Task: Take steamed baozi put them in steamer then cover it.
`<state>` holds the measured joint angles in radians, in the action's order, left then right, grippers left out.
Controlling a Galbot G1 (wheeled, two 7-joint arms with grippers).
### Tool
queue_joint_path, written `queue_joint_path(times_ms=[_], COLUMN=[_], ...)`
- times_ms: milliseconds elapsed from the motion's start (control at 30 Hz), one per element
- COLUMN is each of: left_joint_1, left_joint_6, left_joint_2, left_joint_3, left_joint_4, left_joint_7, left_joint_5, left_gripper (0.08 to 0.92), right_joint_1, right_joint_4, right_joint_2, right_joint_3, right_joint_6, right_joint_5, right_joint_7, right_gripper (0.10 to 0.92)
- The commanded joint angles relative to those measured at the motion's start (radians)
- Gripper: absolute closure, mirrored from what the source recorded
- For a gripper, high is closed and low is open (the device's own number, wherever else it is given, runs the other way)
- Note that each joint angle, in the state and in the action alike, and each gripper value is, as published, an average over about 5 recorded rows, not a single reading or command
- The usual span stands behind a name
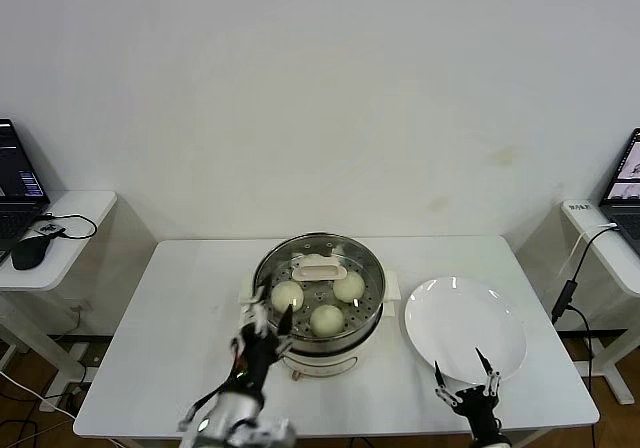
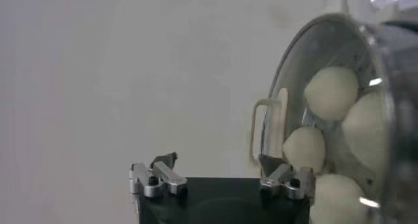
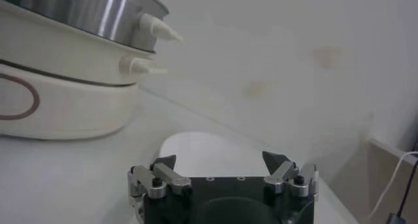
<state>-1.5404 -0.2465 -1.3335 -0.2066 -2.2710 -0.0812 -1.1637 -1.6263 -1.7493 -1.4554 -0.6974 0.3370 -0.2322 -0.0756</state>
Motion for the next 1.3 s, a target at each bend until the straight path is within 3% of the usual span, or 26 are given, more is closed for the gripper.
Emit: queue_joint_path(times_ms=[33, 267, 500, 667, 1300], left_joint_1=[-0.429, -0.415, -0.361, -0.350, -0.379], left_joint_6=[0.364, 0.397, 0.420, 0.359, 0.346], left_joint_2=[-0.032, -0.027, -0.049, -0.057, -0.049], left_joint_3=[-0.456, -0.430, -0.402, -0.373, -0.370], left_joint_4=[-0.038, 0.070, 0.140, 0.132, 0.126], left_joint_7=[0.302, 0.317, 0.256, 0.231, 0.189], left_joint_5=[1.271, 1.443, 1.470, 1.486, 1.392], left_gripper=[0.177, 0.177, 0.177, 0.177, 0.177], right_joint_1=[-0.014, -0.063, -0.126, -0.139, -0.168], right_joint_4=[-0.040, -0.080, -0.132, -0.156, -0.204], right_joint_2=[0.044, 0.091, 0.126, 0.123, 0.124], right_joint_3=[0.029, 0.047, 0.031, 0.033, 0.057], right_joint_6=[0.025, -0.023, -0.070, -0.070, -0.138], right_joint_5=[0.105, 0.194, 0.250, 0.231, 0.249], right_joint_7=[-0.011, -0.057, -0.087, -0.092, -0.084], right_gripper=[0.202, 0.203, 0.203, 0.202, 0.202])
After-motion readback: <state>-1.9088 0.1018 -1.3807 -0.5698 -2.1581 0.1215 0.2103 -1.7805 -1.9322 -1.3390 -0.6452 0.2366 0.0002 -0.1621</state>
